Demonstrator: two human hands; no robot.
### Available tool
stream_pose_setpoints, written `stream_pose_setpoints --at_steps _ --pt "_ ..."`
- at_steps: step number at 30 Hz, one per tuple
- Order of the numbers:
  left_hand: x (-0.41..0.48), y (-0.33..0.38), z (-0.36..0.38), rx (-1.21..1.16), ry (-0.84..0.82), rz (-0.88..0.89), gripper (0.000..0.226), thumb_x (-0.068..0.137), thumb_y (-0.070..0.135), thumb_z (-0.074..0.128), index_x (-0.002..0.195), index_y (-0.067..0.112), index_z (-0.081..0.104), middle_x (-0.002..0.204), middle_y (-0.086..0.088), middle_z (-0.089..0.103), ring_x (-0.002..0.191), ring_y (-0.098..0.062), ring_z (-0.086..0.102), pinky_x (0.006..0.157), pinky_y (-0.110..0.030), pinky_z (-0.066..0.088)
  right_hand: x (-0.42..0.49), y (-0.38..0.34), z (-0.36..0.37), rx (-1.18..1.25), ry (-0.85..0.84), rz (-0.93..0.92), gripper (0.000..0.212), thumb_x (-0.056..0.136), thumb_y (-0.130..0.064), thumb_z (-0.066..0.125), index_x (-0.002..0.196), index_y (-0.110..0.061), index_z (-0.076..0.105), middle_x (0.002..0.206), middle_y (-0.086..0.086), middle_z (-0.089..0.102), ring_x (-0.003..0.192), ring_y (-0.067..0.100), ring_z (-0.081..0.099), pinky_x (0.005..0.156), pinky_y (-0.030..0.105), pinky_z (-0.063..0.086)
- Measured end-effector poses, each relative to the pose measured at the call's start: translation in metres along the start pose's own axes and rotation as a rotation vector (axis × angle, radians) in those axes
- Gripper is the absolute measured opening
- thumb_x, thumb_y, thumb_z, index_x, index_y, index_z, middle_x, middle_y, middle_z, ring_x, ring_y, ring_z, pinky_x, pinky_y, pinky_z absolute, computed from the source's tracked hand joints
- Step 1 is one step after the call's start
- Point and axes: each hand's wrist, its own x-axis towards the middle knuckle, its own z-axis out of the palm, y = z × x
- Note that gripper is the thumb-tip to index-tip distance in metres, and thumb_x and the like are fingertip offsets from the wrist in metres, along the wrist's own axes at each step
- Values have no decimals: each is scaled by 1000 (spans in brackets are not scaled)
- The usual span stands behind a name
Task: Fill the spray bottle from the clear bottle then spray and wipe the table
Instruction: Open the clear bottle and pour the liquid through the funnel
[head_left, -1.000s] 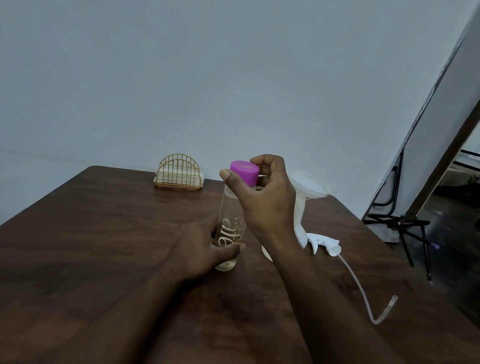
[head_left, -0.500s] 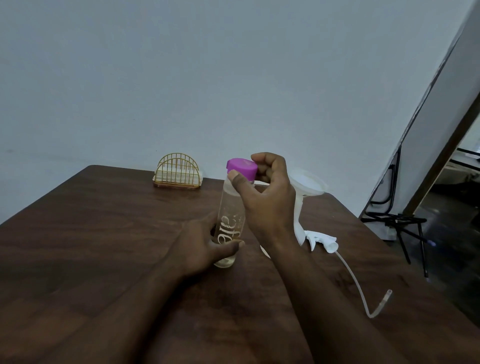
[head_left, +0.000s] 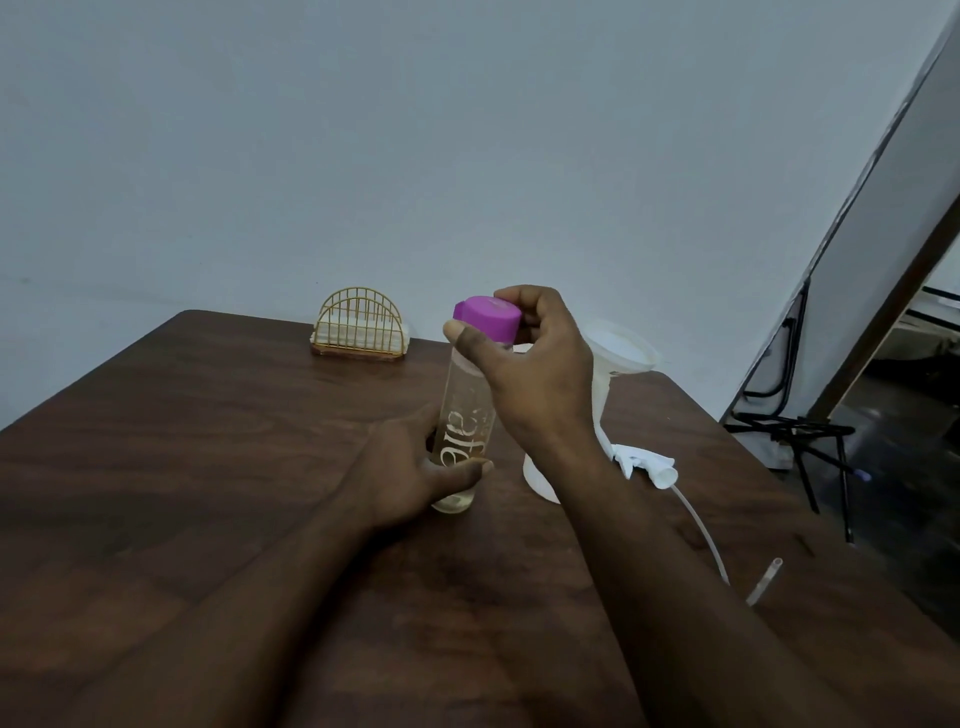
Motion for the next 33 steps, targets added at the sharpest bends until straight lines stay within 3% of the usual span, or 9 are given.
stream_pose_setpoints --at_steps 3,7,10,15,20,26,31,33 --pt "-1 0 -1 2 4 -12 41 67 71 76 102 60 57 100 41 66 89 14 66 67 -10 46 1 -2 -2 47 -23 17 48 82 -34 89 122 -24 66 113 -12 69 99 3 66 82 22 55" --pt "-1 0 -1 -19 1 -45 47 67 72 77 104 49 62 101 36 69 89 12 67 69 -15 49 0 -1 -2 73 -55 6 43 88 -25 84 126 -21 66 115 -10 70 104 4 65 85 26 57" --pt "-1 1 -2 9 -2 -46 46 66 73 76 104 52 59 100 39 67 89 14 65 69 -16 48 -1 1 -3 127 -69 25 39 92 -21 80 127 -20 66 118 -9 70 108 5 65 92 34 58" --pt "0 1 -1 29 -7 -55 50 66 73 74 109 53 58 97 30 71 89 12 66 71 -18 50 0 1 -7 244 -158 84 38 96 -16 70 132 -19 62 128 6 68 121 25 64 106 51 53" --pt "-1 1 -1 15 -21 -55 53 69 71 76 114 47 62 100 28 73 89 9 68 75 -22 53 0 -5 -8 46 -123 -8 49 89 -32 84 131 -23 61 128 -6 66 112 9 64 94 36 58" --pt "0 -1 0 36 -16 -74 62 67 71 76 119 41 63 100 23 74 88 8 67 78 -26 56 6 -8 -10 70 -67 -7 36 87 -30 85 118 -22 70 111 -9 73 99 6 69 83 24 57" --pt "0 -3 0 33 -11 -62 57 69 68 76 118 41 64 100 26 73 88 8 68 79 -28 56 3 -4 -10 97 -94 7 24 94 -22 78 116 -20 71 112 -8 73 105 10 68 92 36 58" --pt "0 -2 0 26 -14 -53 55 70 67 76 117 41 64 100 27 73 89 8 69 79 -28 57 3 -4 -10 99 -112 13 25 94 -25 78 118 -21 70 113 -8 73 105 10 67 92 34 58"
